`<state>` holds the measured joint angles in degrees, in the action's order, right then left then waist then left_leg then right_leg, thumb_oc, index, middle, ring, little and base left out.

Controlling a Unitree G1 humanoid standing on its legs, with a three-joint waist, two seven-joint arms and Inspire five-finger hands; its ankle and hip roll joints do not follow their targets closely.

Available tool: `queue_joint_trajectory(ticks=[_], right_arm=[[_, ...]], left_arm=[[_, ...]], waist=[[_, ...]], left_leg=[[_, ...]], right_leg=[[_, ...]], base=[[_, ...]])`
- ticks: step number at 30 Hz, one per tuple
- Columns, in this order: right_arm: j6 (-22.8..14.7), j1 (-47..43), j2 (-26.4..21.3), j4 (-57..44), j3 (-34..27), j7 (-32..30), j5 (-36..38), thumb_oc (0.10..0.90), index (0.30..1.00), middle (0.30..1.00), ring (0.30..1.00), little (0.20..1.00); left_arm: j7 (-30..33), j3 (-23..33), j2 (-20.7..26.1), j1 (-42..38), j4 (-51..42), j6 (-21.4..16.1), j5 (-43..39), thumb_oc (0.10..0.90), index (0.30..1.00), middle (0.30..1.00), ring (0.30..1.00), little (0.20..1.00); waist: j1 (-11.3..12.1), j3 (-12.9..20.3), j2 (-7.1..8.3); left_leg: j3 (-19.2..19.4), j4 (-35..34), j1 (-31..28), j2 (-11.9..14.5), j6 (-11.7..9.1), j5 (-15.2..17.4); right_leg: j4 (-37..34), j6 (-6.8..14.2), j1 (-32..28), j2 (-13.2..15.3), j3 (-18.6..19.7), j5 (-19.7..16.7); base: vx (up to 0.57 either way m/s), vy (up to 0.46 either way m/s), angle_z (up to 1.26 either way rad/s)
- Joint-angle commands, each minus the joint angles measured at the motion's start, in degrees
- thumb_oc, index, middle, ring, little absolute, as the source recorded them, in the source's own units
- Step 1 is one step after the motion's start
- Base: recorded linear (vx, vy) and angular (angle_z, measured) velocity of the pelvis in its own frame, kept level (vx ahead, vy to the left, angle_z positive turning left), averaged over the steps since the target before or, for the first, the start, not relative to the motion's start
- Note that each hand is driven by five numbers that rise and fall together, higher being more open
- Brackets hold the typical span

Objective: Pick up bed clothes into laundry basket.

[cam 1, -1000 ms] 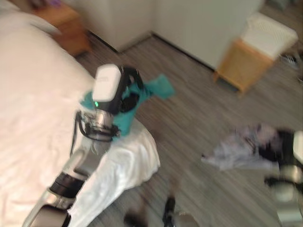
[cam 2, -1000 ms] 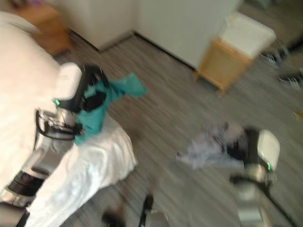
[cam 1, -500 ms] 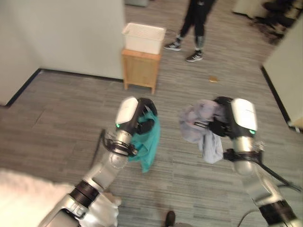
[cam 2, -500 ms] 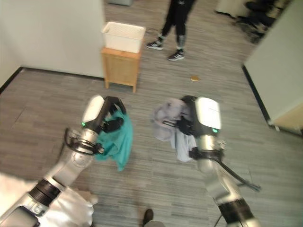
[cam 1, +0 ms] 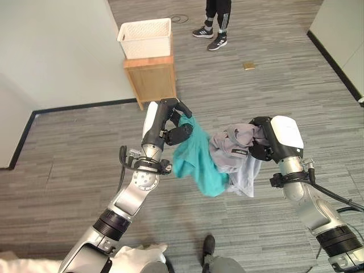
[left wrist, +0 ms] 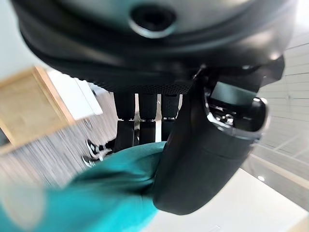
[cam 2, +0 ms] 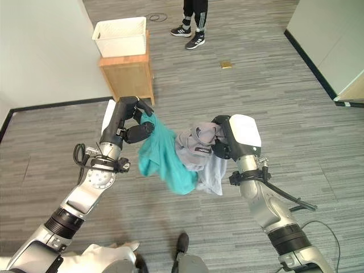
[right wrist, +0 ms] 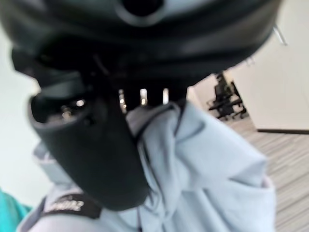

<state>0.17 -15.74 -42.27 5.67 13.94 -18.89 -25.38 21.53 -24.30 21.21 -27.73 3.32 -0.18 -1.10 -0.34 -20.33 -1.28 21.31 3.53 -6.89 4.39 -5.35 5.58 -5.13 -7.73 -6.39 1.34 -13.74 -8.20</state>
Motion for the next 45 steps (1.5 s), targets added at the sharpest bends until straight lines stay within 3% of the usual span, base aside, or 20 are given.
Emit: queue_joint_trajectory(ticks=[1, 24, 25, 26, 28, 29, 30, 35, 36, 37, 39, 40, 41, 43, 44, 45], right_arm=[[-2.93, -2.34, -5.31, -5.81, -4.98, -3.99, 1.03, 0.400, 0.300, 0.300, 0.300, 0.300], [-3.61, 2.37, -2.49, -7.49, -7.68, -3.83, 1.20, 0.400, 0.300, 0.300, 0.300, 0.300], [-3.41, 3.73, -2.13, -8.60, -9.79, -4.64, 1.73, 0.400, 0.300, 0.300, 0.300, 0.300], [-2.74, 4.27, -2.44, -9.27, -11.08, -5.08, 1.61, 0.400, 0.300, 0.300, 0.300, 0.300], [-2.65, 4.51, -2.39, -9.53, -11.49, -4.98, 1.61, 0.400, 0.300, 0.300, 0.300, 0.300], [-2.33, 4.50, -2.37, -9.74, -11.69, -5.02, 1.41, 0.400, 0.300, 0.300, 0.300, 0.300], [-1.27, 2.11, -1.06, -9.90, -10.31, -5.43, -0.12, 0.400, 0.300, 0.300, 0.300, 0.300], [-0.97, 1.10, -0.52, -10.02, -8.94, -4.13, -0.56, 0.400, 0.300, 0.300, 0.300, 0.300], [-0.44, 0.00, 0.65, -10.18, -7.28, -2.77, -2.41, 0.400, 0.300, 0.300, 0.300, 0.300], [-0.43, -0.03, 0.76, -10.16, -7.22, -2.78, -2.43, 0.400, 0.300, 0.300, 0.300, 0.300], [-0.36, -0.09, 1.28, -10.24, -7.00, -2.83, -2.96, 0.400, 0.300, 0.300, 0.300, 0.300], [-0.36, -0.11, 1.34, -10.24, -7.05, -2.82, -2.98, 0.400, 0.300, 0.300, 0.300, 0.300], [0.38, -0.37, 1.85, -10.64, -8.00, -3.06, -3.15, 0.400, 0.300, 0.300, 0.300, 0.300], [0.55, -0.22, 1.70, -11.04, -8.77, -3.33, -3.42, 0.400, 0.300, 0.300, 0.300, 0.300], [0.58, -0.28, 1.63, -11.10, -8.82, -3.29, -3.43, 0.400, 0.300, 0.300, 0.300, 0.300], [0.79, 0.68, 1.53, -11.60, -10.11, -3.49, -3.56, 0.400, 0.300, 0.300, 0.300, 0.300]], left_arm=[[0.27, -1.08, -4.41, -5.24, -3.94, -5.57, 0.18, 0.400, 0.300, 0.300, 0.300, 0.300], [-0.45, -1.63, -3.99, -4.90, -2.21, -4.50, 2.45, 0.400, 0.300, 0.300, 0.300, 0.300], [-0.97, -0.96, -3.50, -5.08, -2.61, -4.46, 1.63, 0.400, 0.300, 0.300, 0.300, 0.300], [-0.97, -0.61, -3.37, -5.47, -3.06, -4.35, 1.49, 0.400, 0.300, 0.300, 0.300, 0.300], [-0.99, -0.76, -3.36, -5.65, -3.13, -4.25, 1.46, 0.400, 0.300, 0.300, 0.300, 0.300], [-0.94, -0.57, -3.30, -5.67, -3.22, -4.12, 1.56, 0.400, 0.300, 0.300, 0.300, 0.300], [-0.29, 1.52, -3.32, -1.60, -3.81, -3.30, 1.92, 0.400, 0.300, 0.300, 0.300, 0.300], [-0.33, 3.67, -2.65, 1.21, -4.11, -2.82, 1.27, 0.400, 0.300, 0.300, 0.300, 0.300], [0.68, 5.69, -0.88, 3.51, -3.96, -1.82, 1.97, 0.400, 0.300, 0.300, 0.300, 0.300], [0.67, 5.71, -0.76, 3.58, -4.03, -1.80, 1.97, 0.400, 0.300, 0.300, 0.300, 0.300], [0.96, 5.04, 0.09, 2.82, -3.64, -1.52, 2.01, 0.400, 0.300, 0.300, 0.300, 0.300], [0.98, 4.99, 0.15, 2.74, -3.60, -1.52, 1.99, 0.400, 0.300, 0.300, 0.300, 0.300], [2.11, 3.46, 0.76, -1.42, -2.71, -0.13, 3.65, 0.400, 0.300, 0.300, 0.300, 0.300], [2.91, 2.84, 0.36, -4.07, -2.23, 0.35, 4.10, 0.400, 0.300, 0.300, 0.300, 0.300], [2.93, 2.88, 0.29, -4.22, -2.16, 0.35, 4.10, 0.400, 0.300, 0.300, 0.300, 0.300], [2.77, 2.44, -0.27, -5.67, -2.44, 0.12, 4.71, 0.400, 0.300, 0.300, 0.300, 0.300]], waist=[[-0.46, 9.03, -3.07], [-0.37, 10.98, -3.18], [0.43, 8.48, -1.84], [0.93, 6.94, -1.40], [0.43, 7.59, -1.55], [0.57, 7.39, -1.63], [3.46, 7.67, -2.40], [4.79, 9.26, -2.47], [6.43, 11.74, 0.12], [6.71, 11.69, 0.38], [7.24, 11.03, 2.13], [7.42, 11.06, 2.33], [3.86, 9.00, 2.46], [1.45, 7.68, 0.89], [1.47, 7.68, 0.70], [-0.76, 6.18, -0.21]], left_leg=[[-2.46, -2.10, 1.06, 3.11, 0.14, -7.66], [-3.60, -4.85, 0.52, 3.44, -0.38, -9.21], [-5.84, 4.28, 5.86, 3.95, -1.60, -8.62], [-5.45, 7.87, 10.16, 4.03, -2.30, -10.86], [-6.43, 9.73, 12.22, 4.36, -2.38, -10.32], [-5.46, 8.84, 13.43, 3.91, -1.99, -9.78], [-3.95, -7.27, 19.51, 3.12, -2.14, -14.18], [-3.31, -8.53, 19.70, 4.58, -2.16, -15.00], [-0.59, -8.03, 17.02, 4.11, 0.44, -16.22], [-0.15, -8.07, 16.76, 3.95, 0.50, -16.07], [1.23, -7.30, 14.68, 2.49, 2.68, -14.22], [1.44, -7.28, 14.73, 2.33, 2.78, -14.14], [2.18, -7.68, 8.70, 0.43, 5.52, -9.42], [1.74, -8.53, 5.05, 0.18, 5.97, -7.33], [1.75, -8.53, 5.26, 0.34, 5.99, -7.48], [0.79, -8.53, 2.02, -0.22, 5.68, -5.21]], right_leg=[[0.39, 14.51, -7.64, 3.87, -4.10, 12.21], [0.13, 14.46, -7.88, 2.76, -5.60, 13.29], [0.13, 13.72, -8.32, 3.31, -5.49, 14.06], [0.13, 13.43, -8.76, 3.58, -6.00, 14.54], [0.13, 13.29, -8.00, 3.23, -6.72, 14.64], [0.13, 13.36, -8.27, 3.19, -6.91, 14.98], [0.13, 14.99, -11.23, 2.42, -4.76, 17.97], [0.13, 15.74, -11.90, 2.54, -2.94, 18.91], [2.02, 17.17, -15.33, 5.31, -0.82, 19.28], [2.20, 17.30, -15.29, 5.68, -0.52, 19.42], [12.54, 19.48, -12.31, 7.99, -0.60, 16.47], [13.25, 19.60, -11.85, 8.32, -0.39, 16.87], [36.58, 22.73, -0.51, 9.68, 1.33, 2.78], [41.92, 22.73, 6.11, 10.35, 0.73, 4.85], [41.99, 22.73, 6.37, 10.20, 0.74, 4.71], [39.57, 21.44, 11.71, 9.92, -0.20, 8.74]], base=[[0.06, 0.004, -0.04], [0.01, -0.010, 0.04], [0.00, -0.145, -0.02], [-0.01, -0.153, 0.38], [0.02, -0.026, 0.51], [0.78, 0.138, 0.13], [0.96, 0.169, 0.08], [0.48, 0.094, -0.51], [0.86, 0.220, -0.38], [1.05, 0.249, -0.34], [0.33, 0.056, -1.30], [0.68, 0.190, -1.19], [0.67, 0.232, -0.35], [0.54, 0.209, 0.43], [0.45, 0.096, 0.88], [0.45, -0.009, 0.88]])
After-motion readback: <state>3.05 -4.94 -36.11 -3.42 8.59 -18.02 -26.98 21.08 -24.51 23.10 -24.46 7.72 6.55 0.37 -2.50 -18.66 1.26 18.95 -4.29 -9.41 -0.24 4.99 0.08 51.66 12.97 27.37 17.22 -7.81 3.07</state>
